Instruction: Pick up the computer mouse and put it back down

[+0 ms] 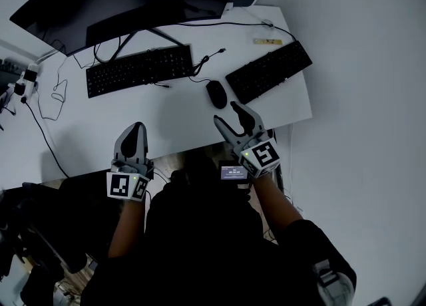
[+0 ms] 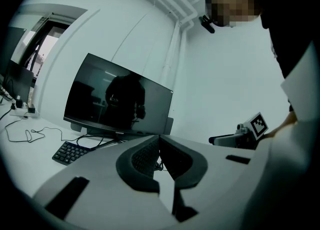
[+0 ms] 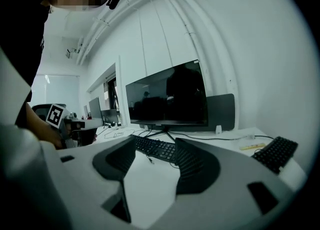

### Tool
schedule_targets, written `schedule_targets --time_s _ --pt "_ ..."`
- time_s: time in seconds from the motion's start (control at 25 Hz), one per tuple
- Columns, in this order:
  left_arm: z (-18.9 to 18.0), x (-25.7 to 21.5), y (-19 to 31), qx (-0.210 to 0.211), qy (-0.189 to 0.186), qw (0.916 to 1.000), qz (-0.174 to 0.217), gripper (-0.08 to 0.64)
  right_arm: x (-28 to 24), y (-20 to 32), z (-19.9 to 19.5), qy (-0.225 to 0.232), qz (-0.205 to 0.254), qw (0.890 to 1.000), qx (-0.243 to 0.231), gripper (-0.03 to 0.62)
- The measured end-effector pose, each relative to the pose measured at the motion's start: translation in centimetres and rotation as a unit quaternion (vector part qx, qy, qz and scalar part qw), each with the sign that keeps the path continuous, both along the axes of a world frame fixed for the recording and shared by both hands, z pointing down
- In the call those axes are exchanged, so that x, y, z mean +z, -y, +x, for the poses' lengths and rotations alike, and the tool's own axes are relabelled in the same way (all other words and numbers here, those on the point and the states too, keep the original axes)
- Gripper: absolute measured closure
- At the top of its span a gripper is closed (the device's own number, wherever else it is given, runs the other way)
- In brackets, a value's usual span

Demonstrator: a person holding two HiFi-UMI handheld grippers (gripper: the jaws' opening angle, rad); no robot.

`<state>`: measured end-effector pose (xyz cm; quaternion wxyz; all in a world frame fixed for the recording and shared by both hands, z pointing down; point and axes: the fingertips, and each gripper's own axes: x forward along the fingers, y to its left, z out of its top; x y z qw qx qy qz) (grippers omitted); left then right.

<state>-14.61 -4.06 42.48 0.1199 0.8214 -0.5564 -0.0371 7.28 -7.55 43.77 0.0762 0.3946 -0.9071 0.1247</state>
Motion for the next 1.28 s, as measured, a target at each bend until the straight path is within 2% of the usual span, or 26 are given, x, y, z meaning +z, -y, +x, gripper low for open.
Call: schedule_targets --time_s 0.32,0.44,0.8,0.92,1.08,1.28 --pt "0.8 0.2 3.1 -0.016 0.022 0.9996 -0.011 0.566 4.7 3.8 1.1 -0.025 -0.058 0.998 -0.014 0.338" --pt "1.1 0.9 3.7 -0.023 0.022 0.9993 -0.019 0.565 6.5 4.8 1.2 -0.032 -0.075 0.997 -0.016 0.274" --pt "1.1 2.6 6.9 0.014 0.022 0.9994 -0.025 0.565 11.3 7.4 1.3 -0.078 -0.142 0.987 0.009 0.275" --pt "1.0 3.2 8.0 0.039 0.019 0.9987 -0.025 0.565 12.9 7.9 1.0 -0.097 -0.167 0.981 0.021 0.275" --pt "0.6 4.8 8.7 0.057 0.003 0.9976 -0.039 0.565 16.1 8.0 1.0 -0.131 -0.214 0.967 0.035 0.273" --pt "0.6 6.3 9.1 0.081 -0.009 0.9953 -0.052 0.565 18.4 8.6 1.4 -0.157 -0.244 0.955 0.054 0.273"
